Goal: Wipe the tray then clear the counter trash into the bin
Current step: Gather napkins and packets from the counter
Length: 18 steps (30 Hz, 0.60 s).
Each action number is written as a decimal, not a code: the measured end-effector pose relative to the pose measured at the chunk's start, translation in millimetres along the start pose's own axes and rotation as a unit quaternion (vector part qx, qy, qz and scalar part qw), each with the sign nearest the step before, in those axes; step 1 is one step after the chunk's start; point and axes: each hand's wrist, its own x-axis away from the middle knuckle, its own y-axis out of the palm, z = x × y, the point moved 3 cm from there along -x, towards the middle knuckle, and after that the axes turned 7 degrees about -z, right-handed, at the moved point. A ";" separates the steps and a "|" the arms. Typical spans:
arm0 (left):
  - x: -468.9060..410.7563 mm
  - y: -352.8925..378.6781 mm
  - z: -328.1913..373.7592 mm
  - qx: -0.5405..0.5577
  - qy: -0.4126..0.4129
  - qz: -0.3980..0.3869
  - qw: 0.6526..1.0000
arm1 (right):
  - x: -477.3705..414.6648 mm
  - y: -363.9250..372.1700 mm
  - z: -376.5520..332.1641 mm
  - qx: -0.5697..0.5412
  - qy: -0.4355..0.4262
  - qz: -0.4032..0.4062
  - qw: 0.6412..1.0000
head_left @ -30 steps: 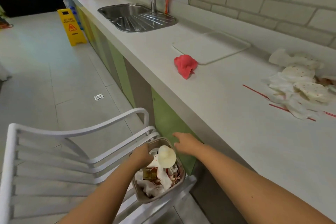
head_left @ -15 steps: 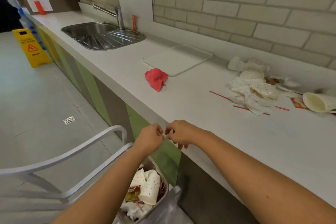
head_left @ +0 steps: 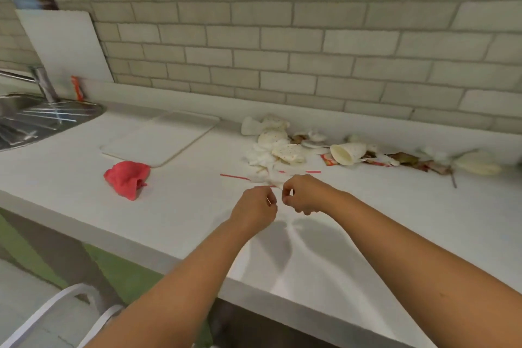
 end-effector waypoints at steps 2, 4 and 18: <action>-18.0 15.8 31.8 -0.019 0.036 -0.020 0.999 | 4.6 -14.7 37.0 -0.002 0.030 0.012 0.999; -35.9 33.4 60.6 -0.028 0.061 -0.034 0.997 | 8.4 -27.0 73.9 -0.007 0.058 0.022 0.998; -141.2 173.2 233.0 -0.086 0.150 -0.140 0.975 | 18.0 -74.7 340.6 -0.023 0.253 0.072 0.964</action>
